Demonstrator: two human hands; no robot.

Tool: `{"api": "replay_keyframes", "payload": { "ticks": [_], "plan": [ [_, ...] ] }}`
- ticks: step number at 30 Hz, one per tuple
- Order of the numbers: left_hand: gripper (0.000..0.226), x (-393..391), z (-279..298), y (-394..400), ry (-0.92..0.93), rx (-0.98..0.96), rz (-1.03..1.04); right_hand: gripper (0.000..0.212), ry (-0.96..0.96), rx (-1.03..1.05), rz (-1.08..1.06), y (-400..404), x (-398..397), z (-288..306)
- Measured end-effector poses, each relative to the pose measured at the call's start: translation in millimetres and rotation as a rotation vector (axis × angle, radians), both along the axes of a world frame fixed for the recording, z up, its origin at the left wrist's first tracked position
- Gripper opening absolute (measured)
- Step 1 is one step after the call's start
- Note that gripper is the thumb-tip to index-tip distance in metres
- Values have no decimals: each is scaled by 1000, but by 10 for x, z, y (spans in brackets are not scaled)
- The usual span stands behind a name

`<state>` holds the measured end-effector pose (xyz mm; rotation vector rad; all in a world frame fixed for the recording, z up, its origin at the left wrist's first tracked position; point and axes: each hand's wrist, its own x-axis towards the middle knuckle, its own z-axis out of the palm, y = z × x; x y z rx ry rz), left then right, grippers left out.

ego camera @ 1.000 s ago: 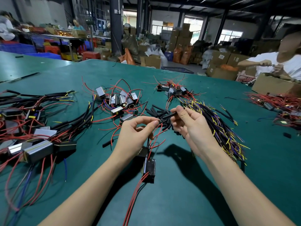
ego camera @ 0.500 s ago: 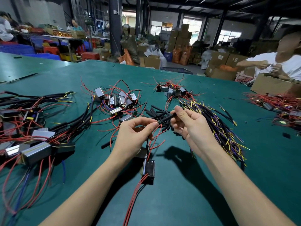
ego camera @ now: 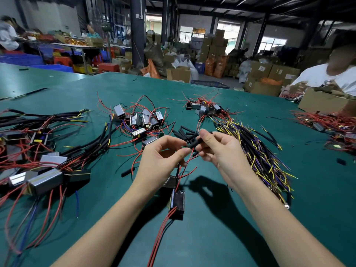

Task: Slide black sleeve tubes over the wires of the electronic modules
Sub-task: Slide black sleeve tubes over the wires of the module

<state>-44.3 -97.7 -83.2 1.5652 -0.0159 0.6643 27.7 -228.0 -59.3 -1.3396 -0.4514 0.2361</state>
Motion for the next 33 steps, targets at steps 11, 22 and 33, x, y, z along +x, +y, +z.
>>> {"api": "replay_keyframes", "payload": {
  "ticks": [11,22,33],
  "plan": [
    [17,-14,-62,260,346,447,-135,23,-45,-53,-69,-40,42,-59],
    [15,-6,-122,135,246,561,-30,26,-150,-183,-42,-24,23,-102],
    [7,20,-153,53,283,269,-109,36,-309,-340,-178,-125,145,-106]
  ]
}}
